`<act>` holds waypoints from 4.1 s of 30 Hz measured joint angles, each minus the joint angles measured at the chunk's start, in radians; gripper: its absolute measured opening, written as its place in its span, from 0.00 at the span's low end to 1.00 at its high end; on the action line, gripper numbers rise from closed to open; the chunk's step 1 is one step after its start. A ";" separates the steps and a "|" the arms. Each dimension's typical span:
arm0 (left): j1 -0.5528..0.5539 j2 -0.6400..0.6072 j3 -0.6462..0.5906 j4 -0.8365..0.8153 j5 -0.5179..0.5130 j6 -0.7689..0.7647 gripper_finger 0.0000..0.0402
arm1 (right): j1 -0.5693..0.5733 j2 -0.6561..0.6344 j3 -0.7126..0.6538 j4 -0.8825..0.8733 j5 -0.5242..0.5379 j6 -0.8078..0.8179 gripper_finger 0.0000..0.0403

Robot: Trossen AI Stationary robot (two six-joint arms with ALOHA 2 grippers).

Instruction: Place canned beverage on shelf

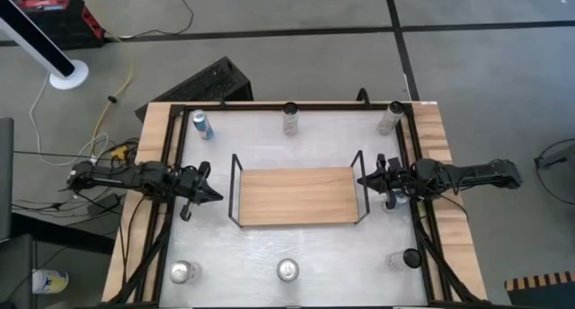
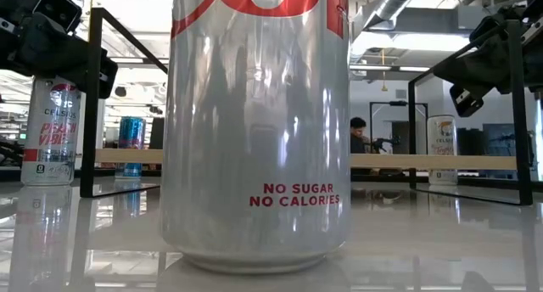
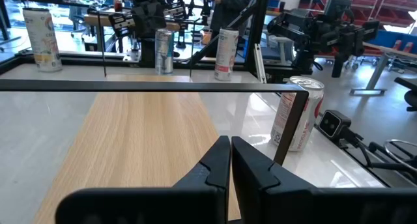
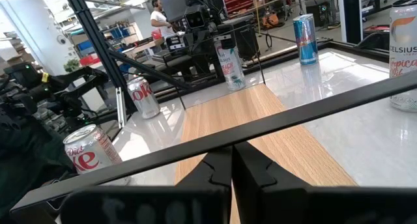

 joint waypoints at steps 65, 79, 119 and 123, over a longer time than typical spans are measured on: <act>0.000 0.000 0.000 0.000 0.000 0.000 0.00 | 0.000 0.000 0.000 0.000 0.000 0.000 0.07; 0.000 0.000 -0.001 0.014 -0.051 0.046 0.00 | 0.000 0.000 0.000 0.000 0.000 0.000 0.07; 0.000 0.000 -0.001 0.236 -0.315 -0.029 0.00 | -0.008 0.081 0.192 -0.371 0.204 -0.143 0.07; 0.000 0.000 -0.001 0.230 -0.315 -0.060 0.00 | -0.008 0.111 0.192 -0.385 0.217 -0.160 0.07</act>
